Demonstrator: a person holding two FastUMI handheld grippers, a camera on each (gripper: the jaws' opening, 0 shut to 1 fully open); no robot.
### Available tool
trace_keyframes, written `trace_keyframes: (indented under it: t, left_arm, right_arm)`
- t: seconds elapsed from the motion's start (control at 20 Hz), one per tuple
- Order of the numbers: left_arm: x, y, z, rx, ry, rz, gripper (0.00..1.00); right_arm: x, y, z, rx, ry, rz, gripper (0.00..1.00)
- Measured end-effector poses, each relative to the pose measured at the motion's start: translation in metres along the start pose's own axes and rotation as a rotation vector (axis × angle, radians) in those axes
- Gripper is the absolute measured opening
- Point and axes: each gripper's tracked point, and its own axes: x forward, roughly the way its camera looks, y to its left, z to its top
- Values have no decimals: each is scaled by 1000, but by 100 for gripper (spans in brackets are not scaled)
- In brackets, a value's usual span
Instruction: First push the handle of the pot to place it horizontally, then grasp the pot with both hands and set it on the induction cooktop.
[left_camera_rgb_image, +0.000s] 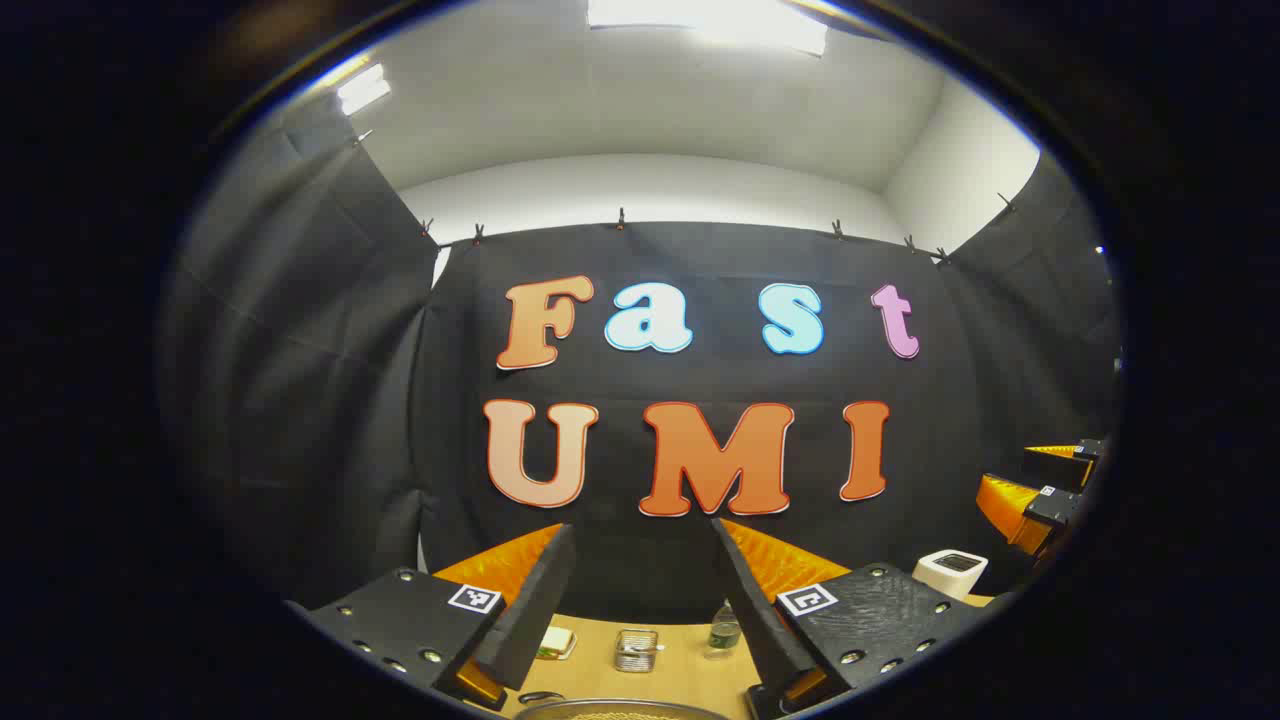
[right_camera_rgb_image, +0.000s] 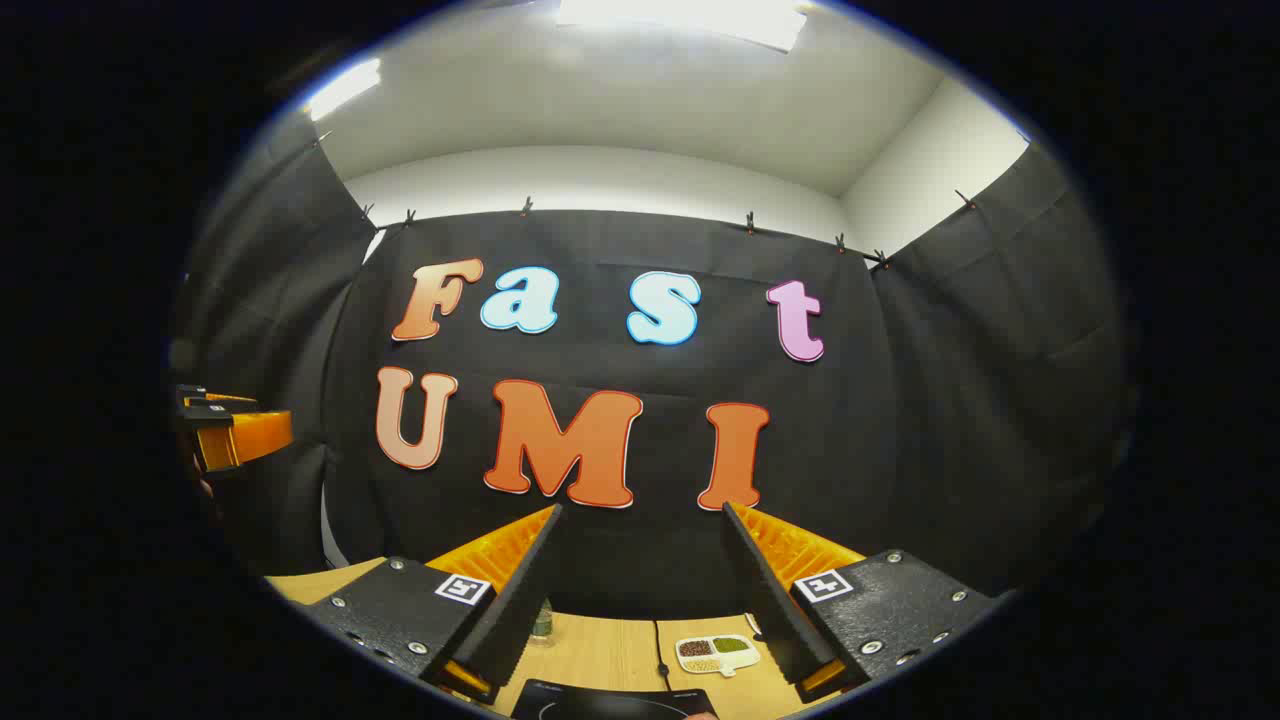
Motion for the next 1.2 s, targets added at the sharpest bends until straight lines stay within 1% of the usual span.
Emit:
trace_keyframes:
  t: [0.15,0.5,0.6,0.65,0.85,0.95,1.0,1.1,1.15,1.2]
  left_arm:
    - [0,-26,-6,3,26,-25,84]
    - [0,-46,1,50,14,-33,84]
    - [1,-52,-2,60,19,-36,84]
    - [1,-55,-4,65,23,-39,84]
    - [-3,-67,-13,71,53,-70,84]
    - [-3,-65,-22,82,85,-75,85]
    - [-5,-64,-27,86,102,-74,89]
    - [-7,-62,-39,88,143,-75,70]
    - [-8,-65,-49,87,173,-86,61]
    - [-10,-70,-62,86,219,-113,53]
  right_arm:
    - [-2,-25,-6,8,8,-20,95]
    - [-4,-62,-10,-7,9,-60,95]
    - [-4,-66,-9,-1,5,-66,96]
    - [-3,-68,-9,1,5,-66,95]
    - [-4,-68,-15,4,16,-61,95]
    - [-3,-66,-17,17,24,-58,95]
    - [-2,-66,-19,22,28,-56,95]
    - [-2,-65,-21,21,35,-54,95]
    - [-4,-65,-23,19,38,-55,95]
    - [-4,-64,-25,18,41,-54,95]
